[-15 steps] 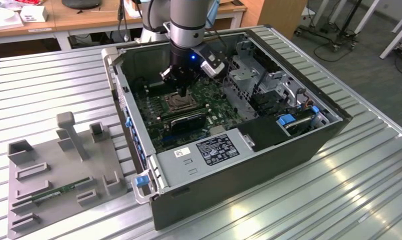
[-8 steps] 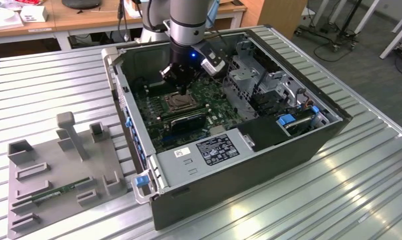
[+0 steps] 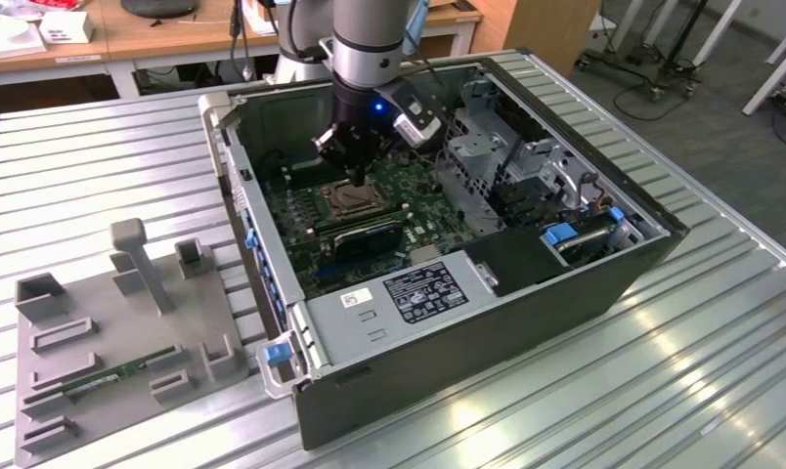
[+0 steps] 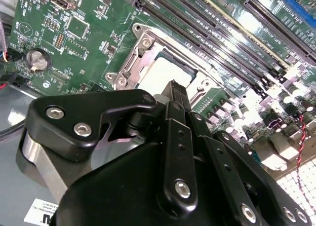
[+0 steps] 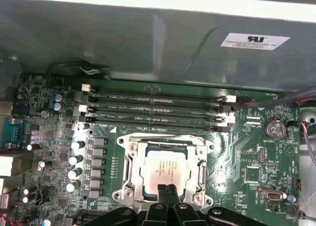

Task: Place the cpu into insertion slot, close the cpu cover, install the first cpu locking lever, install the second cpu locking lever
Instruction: 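Install the second cpu locking lever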

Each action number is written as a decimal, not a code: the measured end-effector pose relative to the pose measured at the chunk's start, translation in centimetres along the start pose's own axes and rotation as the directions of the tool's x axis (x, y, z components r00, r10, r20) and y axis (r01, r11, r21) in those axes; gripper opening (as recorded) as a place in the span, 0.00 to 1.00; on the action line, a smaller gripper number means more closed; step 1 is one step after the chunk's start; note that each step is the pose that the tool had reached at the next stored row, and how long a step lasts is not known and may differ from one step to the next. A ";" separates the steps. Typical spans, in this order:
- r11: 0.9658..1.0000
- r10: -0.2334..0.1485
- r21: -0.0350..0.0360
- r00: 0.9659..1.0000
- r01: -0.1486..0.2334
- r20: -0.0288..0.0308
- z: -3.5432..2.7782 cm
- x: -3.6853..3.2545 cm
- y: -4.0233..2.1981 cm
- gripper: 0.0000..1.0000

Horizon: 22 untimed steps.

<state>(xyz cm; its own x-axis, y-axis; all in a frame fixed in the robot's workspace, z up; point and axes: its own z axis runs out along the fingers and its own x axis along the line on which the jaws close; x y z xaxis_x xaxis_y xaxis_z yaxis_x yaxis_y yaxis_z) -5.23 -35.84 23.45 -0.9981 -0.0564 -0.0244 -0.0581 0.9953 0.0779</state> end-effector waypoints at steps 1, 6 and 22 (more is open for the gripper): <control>1.000 0.000 0.000 1.000 0.000 0.000 -0.01 0.01 -0.10 0.11; 1.000 0.000 0.000 1.000 0.000 0.000 -0.06 0.04 -0.68 0.11; 1.000 0.000 0.001 1.000 0.000 0.000 -0.18 0.26 -2.16 0.11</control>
<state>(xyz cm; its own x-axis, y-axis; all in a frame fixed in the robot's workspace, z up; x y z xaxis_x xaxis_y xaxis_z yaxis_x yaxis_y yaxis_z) -5.36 -38.03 23.46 -0.9981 -0.0563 -0.0248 -0.0580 0.9954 0.0766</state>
